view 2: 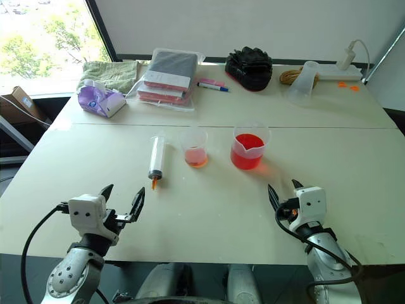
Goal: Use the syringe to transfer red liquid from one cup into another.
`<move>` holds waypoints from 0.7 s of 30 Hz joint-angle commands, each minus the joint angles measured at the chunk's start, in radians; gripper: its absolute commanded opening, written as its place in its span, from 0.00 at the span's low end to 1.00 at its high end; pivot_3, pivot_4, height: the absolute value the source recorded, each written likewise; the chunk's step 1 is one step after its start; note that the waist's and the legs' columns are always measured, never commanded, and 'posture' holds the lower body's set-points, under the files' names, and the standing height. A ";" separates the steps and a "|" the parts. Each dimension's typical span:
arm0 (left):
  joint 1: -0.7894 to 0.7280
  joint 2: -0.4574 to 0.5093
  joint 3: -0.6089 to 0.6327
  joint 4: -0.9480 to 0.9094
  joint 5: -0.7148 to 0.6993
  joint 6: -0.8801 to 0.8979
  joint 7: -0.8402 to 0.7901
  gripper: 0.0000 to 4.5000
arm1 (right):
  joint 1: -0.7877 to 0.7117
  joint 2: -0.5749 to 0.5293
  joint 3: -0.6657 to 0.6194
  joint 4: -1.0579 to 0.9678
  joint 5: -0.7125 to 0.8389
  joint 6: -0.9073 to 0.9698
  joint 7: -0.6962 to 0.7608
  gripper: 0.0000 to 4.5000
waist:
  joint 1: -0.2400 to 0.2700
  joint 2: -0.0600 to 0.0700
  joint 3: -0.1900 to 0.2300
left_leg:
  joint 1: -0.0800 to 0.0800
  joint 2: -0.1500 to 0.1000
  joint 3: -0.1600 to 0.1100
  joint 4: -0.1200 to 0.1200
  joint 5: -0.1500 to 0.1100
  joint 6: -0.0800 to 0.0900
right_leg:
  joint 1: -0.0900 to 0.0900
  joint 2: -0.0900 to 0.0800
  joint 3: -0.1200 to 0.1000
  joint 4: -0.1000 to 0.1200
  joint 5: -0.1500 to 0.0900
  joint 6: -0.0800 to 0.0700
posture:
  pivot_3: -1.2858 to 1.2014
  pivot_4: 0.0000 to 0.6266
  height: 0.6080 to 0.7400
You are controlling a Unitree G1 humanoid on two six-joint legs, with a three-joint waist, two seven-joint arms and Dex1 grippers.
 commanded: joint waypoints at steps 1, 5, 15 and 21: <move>0.008 -0.003 0.003 -0.015 0.012 -0.031 0.002 0.99 | 0.003 -0.001 -0.004 -0.003 0.005 -0.038 0.016 0.80 | 0.000 0.000 0.000 | 0.000 0.000 0.000 0.000 0.000 0.000 | 0.000 0.000 0.000 0.000 0.000 0.000 | 0.52 0.24 1.00; 0.016 -0.014 0.015 -0.021 -0.008 -0.035 0.004 0.99 | 0.002 -0.005 -0.007 0.014 0.007 -0.053 0.033 0.80 | 0.000 0.000 0.000 | 0.000 0.000 0.000 0.000 0.000 0.000 | 0.000 0.000 0.000 0.000 0.000 0.000 | 0.52 0.24 1.00; 0.019 -0.010 0.011 -0.027 -0.004 -0.039 -0.007 0.99 | -0.003 -0.010 -0.013 0.029 0.011 -0.064 0.059 0.80 | 0.000 0.000 0.000 | 0.000 0.000 0.000 0.000 0.000 0.000 | 0.000 0.000 0.000 0.000 0.000 0.000 | 0.52 0.24 1.00; 0.007 -0.010 0.006 -0.035 -0.002 -0.025 0.000 0.99 | -0.008 -0.013 -0.016 0.029 0.011 -0.063 0.066 0.80 | 0.000 0.000 0.000 | 0.000 0.000 0.000 0.000 0.000 0.000 | 0.000 0.000 0.000 0.000 0.000 0.000 | 0.52 0.24 1.00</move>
